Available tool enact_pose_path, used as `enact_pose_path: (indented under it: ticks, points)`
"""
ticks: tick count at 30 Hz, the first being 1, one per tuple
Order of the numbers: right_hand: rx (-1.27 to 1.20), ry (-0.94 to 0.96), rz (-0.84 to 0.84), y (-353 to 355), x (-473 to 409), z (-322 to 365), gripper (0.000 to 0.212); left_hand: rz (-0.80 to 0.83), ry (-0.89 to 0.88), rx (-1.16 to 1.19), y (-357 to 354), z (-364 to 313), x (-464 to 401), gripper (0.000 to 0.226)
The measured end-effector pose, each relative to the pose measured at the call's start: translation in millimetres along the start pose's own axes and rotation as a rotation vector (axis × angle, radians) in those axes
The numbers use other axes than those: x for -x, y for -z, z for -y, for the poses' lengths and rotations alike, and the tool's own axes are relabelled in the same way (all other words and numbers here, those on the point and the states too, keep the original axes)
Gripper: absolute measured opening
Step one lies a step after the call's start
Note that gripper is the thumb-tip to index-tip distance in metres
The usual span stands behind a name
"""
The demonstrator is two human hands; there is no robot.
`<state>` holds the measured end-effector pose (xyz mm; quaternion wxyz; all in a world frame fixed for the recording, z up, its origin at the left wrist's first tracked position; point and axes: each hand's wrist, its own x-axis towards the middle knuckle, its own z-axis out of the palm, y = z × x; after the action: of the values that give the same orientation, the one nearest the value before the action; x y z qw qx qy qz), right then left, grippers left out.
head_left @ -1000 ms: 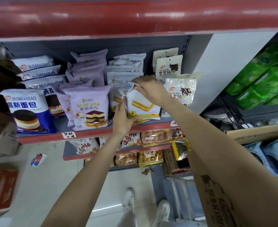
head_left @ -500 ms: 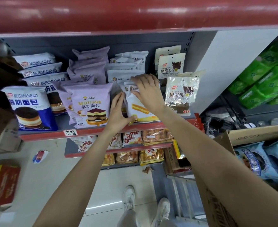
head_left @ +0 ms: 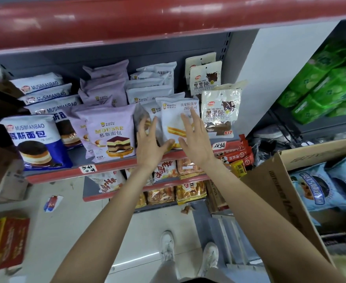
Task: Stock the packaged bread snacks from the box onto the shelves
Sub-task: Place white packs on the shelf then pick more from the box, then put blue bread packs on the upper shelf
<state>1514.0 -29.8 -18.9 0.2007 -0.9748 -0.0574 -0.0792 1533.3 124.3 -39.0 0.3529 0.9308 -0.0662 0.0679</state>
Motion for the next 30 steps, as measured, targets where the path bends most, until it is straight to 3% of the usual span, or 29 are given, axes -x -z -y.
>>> enact_pose_path:
  ticks: [9,12,15,20,25,30]
  points:
    - [-0.111,-0.004,-0.087,45,42,6,0.041,-0.061,-0.1,0.325,42,-38,37,0.033]
    - [-0.183,-0.032,-0.117,79,69,5,0.027,0.08,-0.176,0.513,52,-66,46,0.021]
    - [-0.187,-0.089,-0.045,120,105,-5,0.019,0.329,-0.334,0.607,51,-100,53,0.015]
    - [-0.205,-0.274,0.045,175,169,-49,0.018,0.709,-0.571,0.383,14,-157,63,0.02]
    - [-0.099,-0.486,-0.045,190,228,-133,0.014,0.771,-0.718,0.234,-37,-207,73,0.025]
    - [0.012,-0.569,0.048,173,263,-219,0.012,0.803,-0.913,0.087,-92,-256,71,0.023]
